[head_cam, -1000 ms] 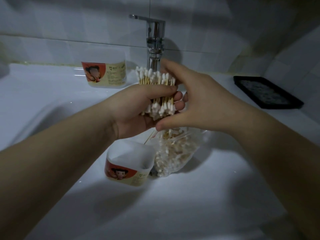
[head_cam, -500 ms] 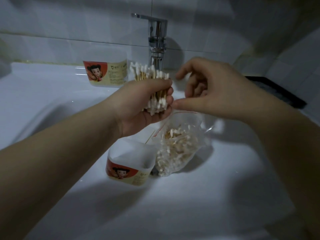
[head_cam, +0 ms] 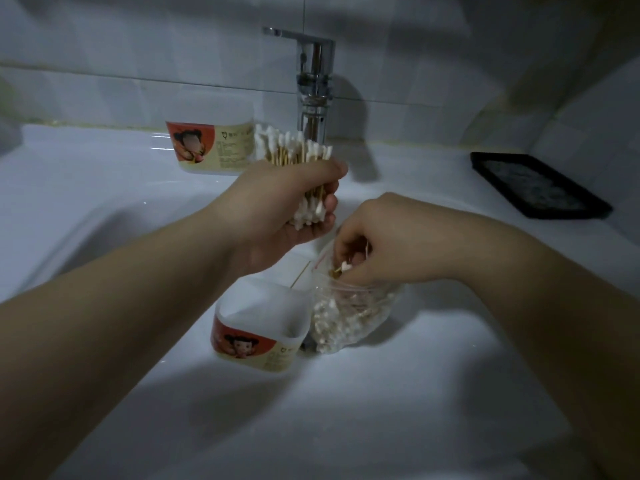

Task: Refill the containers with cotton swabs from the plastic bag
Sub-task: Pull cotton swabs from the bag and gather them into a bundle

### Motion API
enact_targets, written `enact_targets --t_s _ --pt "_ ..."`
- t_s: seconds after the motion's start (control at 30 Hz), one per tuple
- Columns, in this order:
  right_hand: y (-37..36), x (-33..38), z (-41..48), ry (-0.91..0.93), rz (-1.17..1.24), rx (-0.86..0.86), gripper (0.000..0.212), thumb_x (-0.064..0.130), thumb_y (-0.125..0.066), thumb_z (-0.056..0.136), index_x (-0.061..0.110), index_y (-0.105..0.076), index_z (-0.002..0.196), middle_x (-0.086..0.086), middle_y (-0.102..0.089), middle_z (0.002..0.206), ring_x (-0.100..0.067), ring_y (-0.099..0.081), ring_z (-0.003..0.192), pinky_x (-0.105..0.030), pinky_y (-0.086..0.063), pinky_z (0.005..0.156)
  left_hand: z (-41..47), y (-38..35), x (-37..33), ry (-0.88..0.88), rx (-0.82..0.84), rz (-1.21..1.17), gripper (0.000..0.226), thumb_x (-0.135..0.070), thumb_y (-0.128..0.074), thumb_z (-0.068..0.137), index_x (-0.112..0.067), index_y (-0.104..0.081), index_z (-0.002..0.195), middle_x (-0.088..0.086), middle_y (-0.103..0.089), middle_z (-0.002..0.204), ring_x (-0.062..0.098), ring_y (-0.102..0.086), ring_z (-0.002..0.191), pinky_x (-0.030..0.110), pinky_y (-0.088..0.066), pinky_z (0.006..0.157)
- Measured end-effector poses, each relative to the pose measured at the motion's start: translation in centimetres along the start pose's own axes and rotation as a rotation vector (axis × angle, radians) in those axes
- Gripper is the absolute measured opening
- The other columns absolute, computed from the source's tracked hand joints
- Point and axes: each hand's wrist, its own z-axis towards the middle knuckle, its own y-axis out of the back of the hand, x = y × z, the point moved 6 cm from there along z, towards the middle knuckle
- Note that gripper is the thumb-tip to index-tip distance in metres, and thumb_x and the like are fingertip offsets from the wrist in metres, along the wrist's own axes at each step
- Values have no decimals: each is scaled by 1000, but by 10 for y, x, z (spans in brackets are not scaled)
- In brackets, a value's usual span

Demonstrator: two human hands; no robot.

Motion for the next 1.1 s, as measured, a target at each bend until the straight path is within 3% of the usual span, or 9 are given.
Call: enact_targets --t_s 0.13,0.23,0.37,0.53,0.7,0.9,1.03,1.1 --pt "8 2 -2 6 92 -23 6 32 -80 79 31 -75 80 12 -72 73 1 -65 66 -20 -53 63 -4 -5 -1 -9 41 42 7 -12 -72 92 -10 -66 89 3 -61 68 11 -61 58 28 -59 63" --pt "18 -4 -4 -20 131 -66 13 24 -80 80 26 -70 72 5 -72 67 -5 -66 56 -30 -55 58 -8 -9 -2 -23 90 130 5 -10 -71 92 -7 -66 91 7 -62 69 14 -64 59 39 -64 71" --pt "32 -16 -9 -48 261 -113 9 18 -77 85 26 -74 82 5 -74 66 -9 -71 58 -28 -58 61 -6 -7 -1 -36 81 200 7 -6 -72 91 -5 -66 95 8 -66 72 17 -67 64 46 -63 74" --pt "52 -26 -21 -70 495 -234 12 9 -78 87 20 -74 86 -4 -75 68 -14 -71 58 -22 -55 60 -2 1 -1 -90 21 278 16 -4 -79 84 -6 -69 96 10 -71 84 24 -73 80 41 -63 81" --pt "56 -26 -18 -43 755 -360 13 -1 -77 84 9 -74 91 -11 -73 67 -16 -72 61 -23 -58 61 -5 -8 4 -73 148 245 26 -8 -73 90 -5 -69 116 18 -74 111 30 -73 106 44 -62 85" --pt "50 -24 -12 -34 938 -397 19 -2 -76 85 9 -73 101 -11 -73 72 -19 -73 64 -23 -59 65 -6 -8 1 -85 163 272 22 -4 -73 89 -10 -70 110 8 -75 91 19 -75 85 33 -60 72" --pt "52 -27 -12 -38 720 -461 17 15 -81 86 15 -75 101 -6 -76 75 -19 -76 69 -28 -61 63 -4 -5 2 -85 107 296 17 -2 -73 88 -9 -71 104 8 -74 87 17 -73 78 29 -59 68" --pt "50 -27 -14 -75 632 -402 9 23 -77 90 16 -75 95 -5 -76 73 -20 -75 67 -33 -63 63 -3 -3 2 -86 58 266 10 -1 -70 90 -7 -71 98 10 -73 83 19 -72 76 32 -61 71"
